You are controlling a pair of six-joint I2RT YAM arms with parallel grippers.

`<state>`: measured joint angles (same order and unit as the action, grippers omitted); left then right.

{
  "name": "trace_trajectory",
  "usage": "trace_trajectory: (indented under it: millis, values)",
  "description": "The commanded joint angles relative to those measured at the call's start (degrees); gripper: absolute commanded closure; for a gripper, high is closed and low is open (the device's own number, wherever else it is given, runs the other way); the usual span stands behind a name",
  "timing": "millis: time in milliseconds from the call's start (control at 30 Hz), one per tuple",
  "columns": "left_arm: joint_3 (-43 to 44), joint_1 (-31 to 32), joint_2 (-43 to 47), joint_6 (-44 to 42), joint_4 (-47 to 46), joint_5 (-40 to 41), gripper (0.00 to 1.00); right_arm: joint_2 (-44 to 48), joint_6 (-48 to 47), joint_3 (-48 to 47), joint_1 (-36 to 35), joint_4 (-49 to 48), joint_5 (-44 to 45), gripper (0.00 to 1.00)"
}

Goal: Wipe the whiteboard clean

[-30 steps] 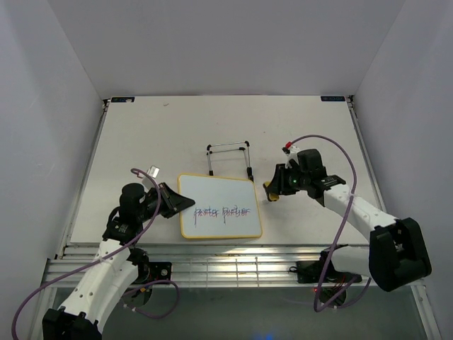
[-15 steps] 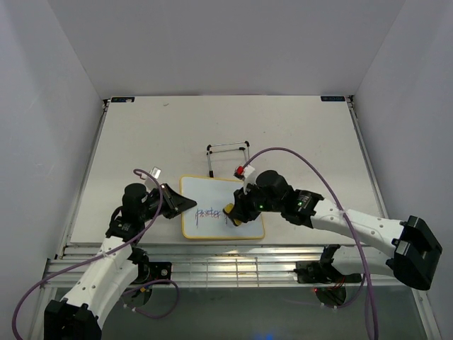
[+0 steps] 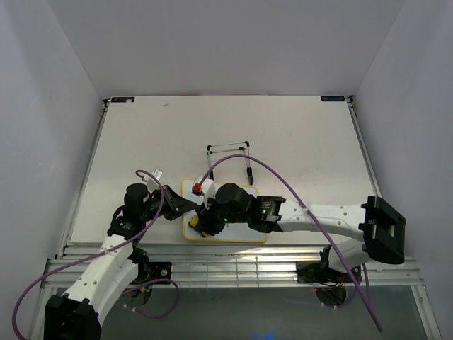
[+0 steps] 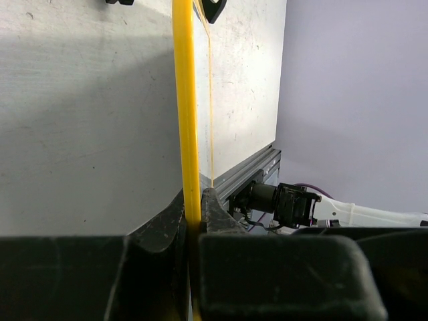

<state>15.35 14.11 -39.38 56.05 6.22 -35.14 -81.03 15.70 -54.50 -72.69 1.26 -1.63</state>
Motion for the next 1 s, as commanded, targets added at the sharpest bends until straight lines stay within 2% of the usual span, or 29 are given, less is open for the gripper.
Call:
trace_trajectory:
  millis: [0, 200, 533, 667, 967]
  values:
    - [-0.5, 0.22, 0.88, -2.7, -0.59, 1.21, 1.0, -2.54, -1.55, -5.17, -1.67, -4.77, 1.19, 0.82]
    - [-0.94, 0.22, 1.41, -2.61, -0.51, 0.95, 1.0, -6.24, -1.29, -7.11, -2.11, -5.21, 0.92, 0.82]
    - [-0.77, 0.22, 1.93, -2.61, -0.07, 0.59, 1.0, -8.61, 0.29, -5.18, -1.5, -4.6, 1.36, 0.82]
    - [-0.94, 0.22, 2.11, -2.7, -0.15, 0.51, 1.0, -6.86, 1.26, -2.37, 0.61, -4.68, 4.17, 0.82]
    - [-1.03, 0.22, 2.02, -2.88, -0.15, 0.24, 1.0, -3.96, 3.81, 3.34, 8.95, -3.11, 2.86, 0.82]
